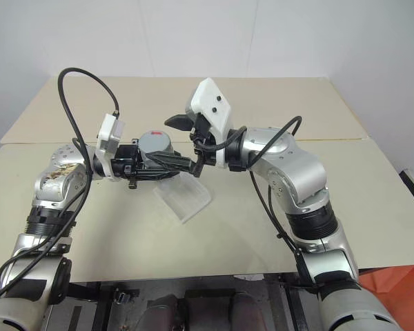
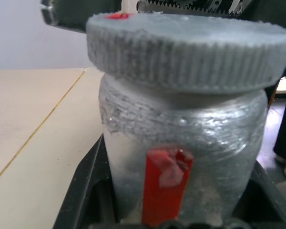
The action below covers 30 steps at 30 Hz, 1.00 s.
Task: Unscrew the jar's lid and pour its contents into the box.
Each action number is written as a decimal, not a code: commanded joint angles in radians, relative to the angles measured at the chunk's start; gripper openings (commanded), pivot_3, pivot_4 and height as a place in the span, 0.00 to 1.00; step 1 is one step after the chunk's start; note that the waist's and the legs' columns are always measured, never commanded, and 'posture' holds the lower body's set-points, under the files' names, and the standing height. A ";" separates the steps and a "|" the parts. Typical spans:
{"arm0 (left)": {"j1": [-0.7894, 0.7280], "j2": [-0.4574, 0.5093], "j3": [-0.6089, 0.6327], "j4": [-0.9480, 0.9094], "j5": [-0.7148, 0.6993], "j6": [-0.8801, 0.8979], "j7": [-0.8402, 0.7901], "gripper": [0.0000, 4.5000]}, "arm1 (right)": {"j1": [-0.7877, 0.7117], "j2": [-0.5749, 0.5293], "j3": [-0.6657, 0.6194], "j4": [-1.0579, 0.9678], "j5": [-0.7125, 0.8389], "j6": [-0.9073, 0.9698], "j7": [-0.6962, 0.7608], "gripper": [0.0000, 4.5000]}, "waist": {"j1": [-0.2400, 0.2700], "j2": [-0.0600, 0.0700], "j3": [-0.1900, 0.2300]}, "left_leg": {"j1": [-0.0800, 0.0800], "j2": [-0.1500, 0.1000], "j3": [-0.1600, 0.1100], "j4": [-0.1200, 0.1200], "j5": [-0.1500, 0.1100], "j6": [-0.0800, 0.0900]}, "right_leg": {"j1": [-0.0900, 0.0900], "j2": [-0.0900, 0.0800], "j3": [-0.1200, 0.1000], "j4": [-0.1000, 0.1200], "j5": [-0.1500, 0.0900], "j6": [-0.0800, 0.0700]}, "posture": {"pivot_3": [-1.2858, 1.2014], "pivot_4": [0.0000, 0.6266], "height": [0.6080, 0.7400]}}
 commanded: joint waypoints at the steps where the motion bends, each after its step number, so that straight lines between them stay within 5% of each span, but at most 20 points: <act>1: -0.015 0.013 0.017 -0.028 -0.014 -0.016 -0.016 0.43 | 0.000 -0.035 -0.073 -0.001 -0.005 -0.031 -0.001 0.99 | 0.000 0.000 0.000 | 0.000 0.000 0.000 0.000 0.000 0.000 | 0.000 0.000 0.000 0.000 0.000 0.000 | 0.52 0.24 1.00; 30: -0.011 0.020 0.018 -0.019 -0.010 -0.009 -0.010 0.43 | 0.070 -0.121 -0.116 -0.055 0.034 -0.015 0.071 0.99 | 0.001 0.000 0.000 | 0.000 0.000 0.000 0.000 0.000 0.000 | 0.000 0.000 0.000 -0.001 0.000 0.000 | 0.52 0.24 1.00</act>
